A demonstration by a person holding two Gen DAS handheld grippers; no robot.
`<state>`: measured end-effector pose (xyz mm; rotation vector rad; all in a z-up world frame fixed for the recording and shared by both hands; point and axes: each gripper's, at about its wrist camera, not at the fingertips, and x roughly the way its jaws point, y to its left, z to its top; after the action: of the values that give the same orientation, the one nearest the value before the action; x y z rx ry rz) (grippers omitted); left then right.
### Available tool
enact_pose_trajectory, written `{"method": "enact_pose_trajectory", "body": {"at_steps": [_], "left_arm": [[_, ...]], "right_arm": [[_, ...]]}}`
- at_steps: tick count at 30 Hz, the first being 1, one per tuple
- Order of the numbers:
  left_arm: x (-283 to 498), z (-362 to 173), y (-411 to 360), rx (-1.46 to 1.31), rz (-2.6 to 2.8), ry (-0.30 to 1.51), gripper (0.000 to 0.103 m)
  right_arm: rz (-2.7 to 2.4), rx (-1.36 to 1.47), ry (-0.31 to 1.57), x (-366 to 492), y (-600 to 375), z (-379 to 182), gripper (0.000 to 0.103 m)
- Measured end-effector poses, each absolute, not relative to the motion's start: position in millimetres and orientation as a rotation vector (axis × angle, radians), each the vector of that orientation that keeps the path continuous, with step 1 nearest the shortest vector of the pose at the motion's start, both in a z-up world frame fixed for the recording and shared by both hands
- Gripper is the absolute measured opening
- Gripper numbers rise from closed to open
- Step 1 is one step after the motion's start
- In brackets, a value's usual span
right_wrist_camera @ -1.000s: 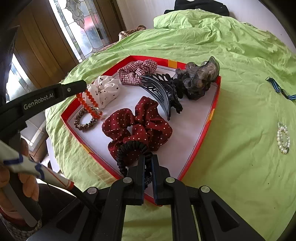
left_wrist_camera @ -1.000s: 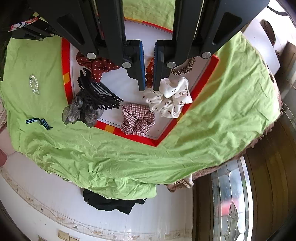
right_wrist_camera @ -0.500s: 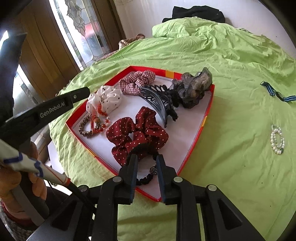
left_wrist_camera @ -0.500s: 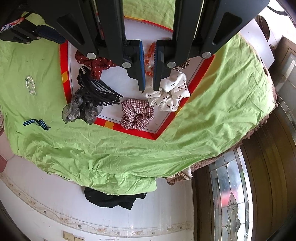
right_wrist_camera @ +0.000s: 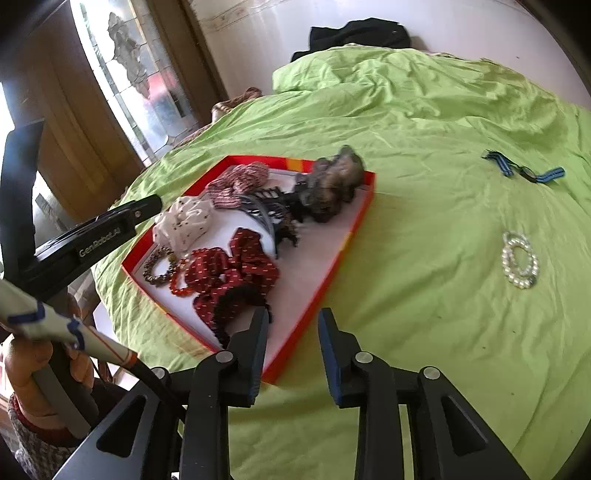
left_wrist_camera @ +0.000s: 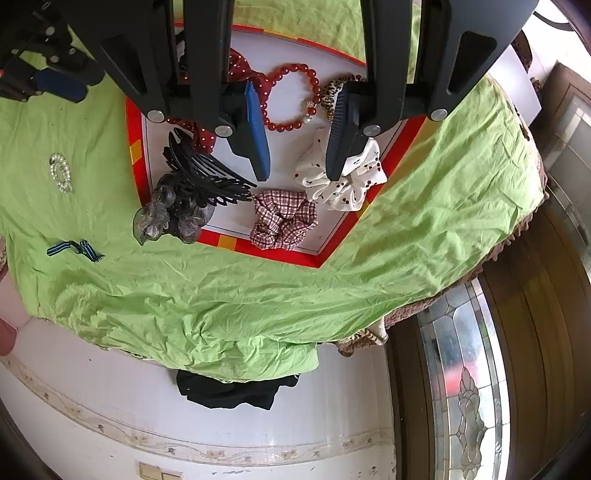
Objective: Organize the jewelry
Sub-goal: 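Move both grippers back to the pearl bracelets beside the watch, then grasp the white pearl bracelet with the left gripper while the right grasps the pale green bead bracelet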
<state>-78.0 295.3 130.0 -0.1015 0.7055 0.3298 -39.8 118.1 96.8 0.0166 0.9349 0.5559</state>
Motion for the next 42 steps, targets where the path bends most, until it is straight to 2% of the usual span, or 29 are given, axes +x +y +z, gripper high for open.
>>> {"method": "enact_pose_trajectory", "body": {"at_steps": [7,11,27,42], "left_arm": [[-75,133,280,-0.071,0.310,0.705,0.034],[-77,137,265,-0.042,0.292,0.690,0.042],[-88,144,145,0.146,0.138,0.725,0.043],[-39,109,63,0.090,-0.065,0.922,0.044]], "right_arm": [[0.497,0.064,0.929,-37,79,95,0.038],[0.455,0.098,0.932,-35,53,92,0.038],[0.268,0.234,0.902,-48,-83,86,0.046],[0.186,0.359,0.904,-33,-162,56,0.046]]}}
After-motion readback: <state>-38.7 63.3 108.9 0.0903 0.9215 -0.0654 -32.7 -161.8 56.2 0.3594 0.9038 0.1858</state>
